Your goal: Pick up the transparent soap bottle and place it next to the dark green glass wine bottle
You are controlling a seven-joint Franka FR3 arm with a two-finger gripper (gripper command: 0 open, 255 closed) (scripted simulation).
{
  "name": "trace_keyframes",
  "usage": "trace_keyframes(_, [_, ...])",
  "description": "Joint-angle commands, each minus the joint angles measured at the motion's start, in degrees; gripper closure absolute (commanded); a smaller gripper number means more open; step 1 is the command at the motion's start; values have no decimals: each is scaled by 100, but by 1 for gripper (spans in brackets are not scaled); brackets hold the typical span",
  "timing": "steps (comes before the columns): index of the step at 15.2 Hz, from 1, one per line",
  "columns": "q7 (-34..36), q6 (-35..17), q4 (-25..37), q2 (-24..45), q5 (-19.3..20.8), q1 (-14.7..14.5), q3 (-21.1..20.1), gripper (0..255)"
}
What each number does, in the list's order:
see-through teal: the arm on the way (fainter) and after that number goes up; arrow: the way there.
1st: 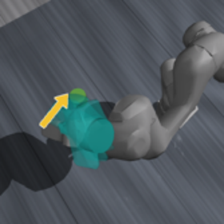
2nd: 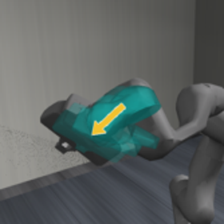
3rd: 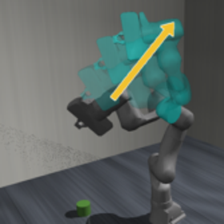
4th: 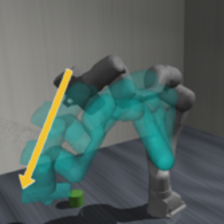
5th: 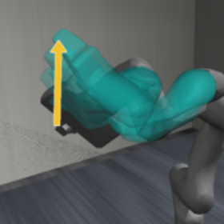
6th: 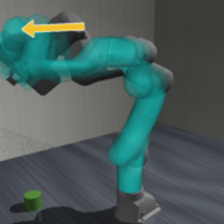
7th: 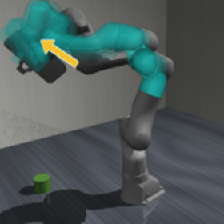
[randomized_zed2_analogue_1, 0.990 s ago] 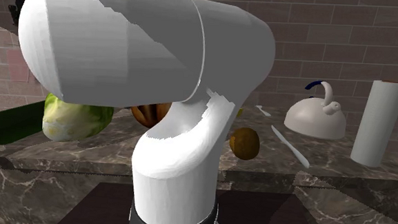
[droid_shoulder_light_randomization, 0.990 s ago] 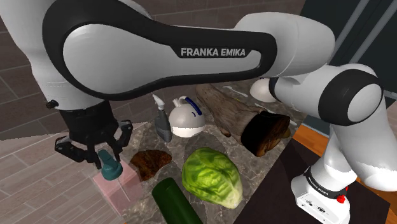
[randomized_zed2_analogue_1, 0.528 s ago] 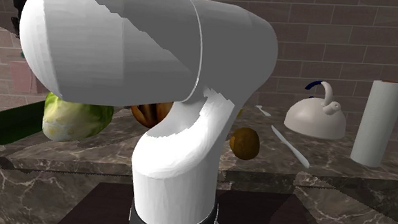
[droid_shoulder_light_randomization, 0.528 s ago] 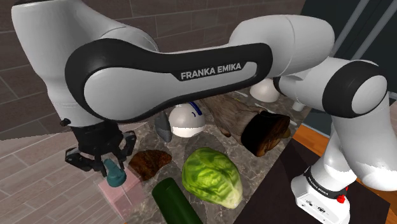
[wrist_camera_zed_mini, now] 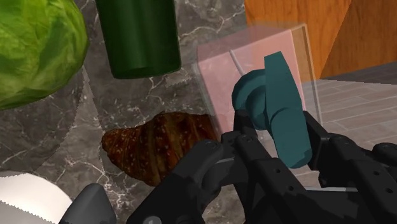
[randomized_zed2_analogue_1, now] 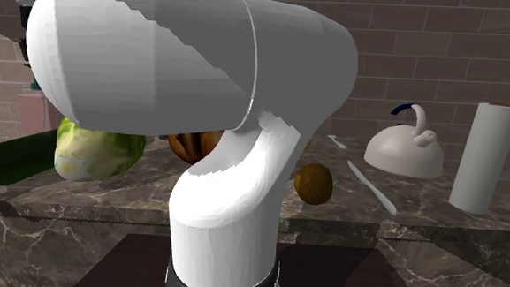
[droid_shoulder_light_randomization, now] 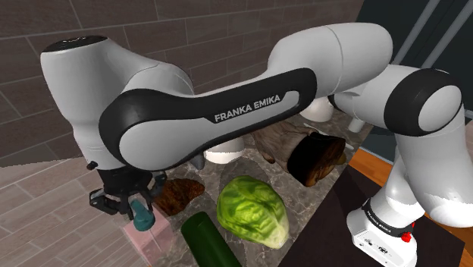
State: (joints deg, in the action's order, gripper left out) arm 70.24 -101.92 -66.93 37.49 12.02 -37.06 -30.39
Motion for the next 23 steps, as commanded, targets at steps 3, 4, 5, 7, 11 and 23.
trace_keyframes(3, [2,-303,-272,37,20,41,17,255])
trace_keyframes(4, [4,-375,-339,45,25,51,21,255])
trace_keyframes(5, [5,-446,-403,55,31,59,25,255])
trace_keyframes(7, [9,-590,-528,80,44,74,35,255])
trace_keyframes(11, [9,-590,-528,80,44,74,35,255])
trace_keyframes(23, [-23,-244,-233,17,9,60,14,0])
